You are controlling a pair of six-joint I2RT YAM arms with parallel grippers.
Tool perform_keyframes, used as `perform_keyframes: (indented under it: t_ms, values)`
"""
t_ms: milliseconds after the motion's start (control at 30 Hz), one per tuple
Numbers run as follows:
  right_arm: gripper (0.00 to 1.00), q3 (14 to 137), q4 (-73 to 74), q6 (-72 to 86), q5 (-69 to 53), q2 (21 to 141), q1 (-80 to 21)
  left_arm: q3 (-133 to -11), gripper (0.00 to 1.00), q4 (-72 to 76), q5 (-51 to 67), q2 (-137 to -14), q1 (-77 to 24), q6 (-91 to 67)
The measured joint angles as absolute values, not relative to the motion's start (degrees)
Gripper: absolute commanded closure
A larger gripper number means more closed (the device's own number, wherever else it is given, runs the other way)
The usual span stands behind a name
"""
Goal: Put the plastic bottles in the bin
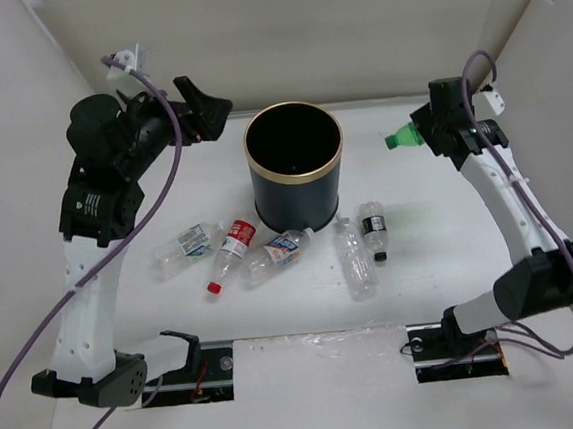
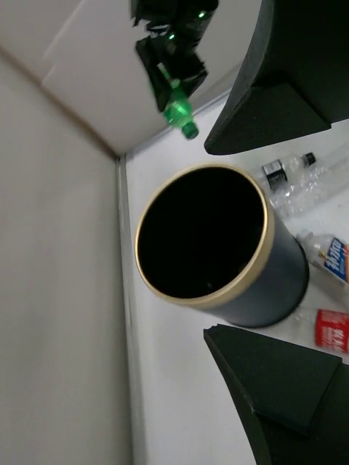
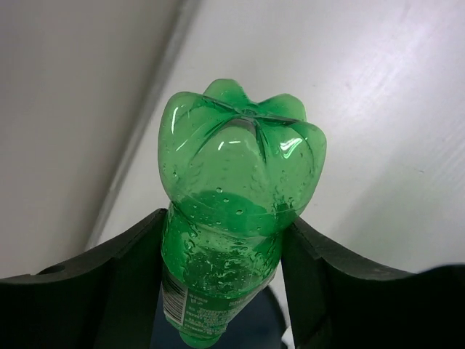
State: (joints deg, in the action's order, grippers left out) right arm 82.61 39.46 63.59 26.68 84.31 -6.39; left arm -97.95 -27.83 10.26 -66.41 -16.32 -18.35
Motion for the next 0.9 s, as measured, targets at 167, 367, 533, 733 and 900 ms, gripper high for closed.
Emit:
perform_keyframes:
  t_ms: [167, 367, 533, 733, 900]
  values:
    - [1.00, 89.6, 37.1, 55.0, 25.8, 77.1, -15.0, -101.6, 0.00, -23.1, 28.8, -72.4, -16.5, -17.6]
    - [1.00, 92.6, 24.6, 41.8, 9.8, 71.6, -27.6, -94.6, 0.00, -15.7, 44.9, -72.9, -16.5, -17.8]
    - [1.00, 99.2, 16.9, 34.9, -0.1, 77.4, -37.7, -86.3, 0.00, -10.9, 52.1, -68.4, -16.5, -17.9]
    - [1.00, 106.1, 14.3, 30.6, -5.3, 87.4, -45.6, -85.5, 0.00, -7.3, 55.2, -65.1, -16.5, -17.9]
    - [1.00, 107.8, 12.3, 29.4, -7.5, 89.5, -47.5, -84.7, 0.00, -7.4, 54.8, -64.9, -16.1, -17.9]
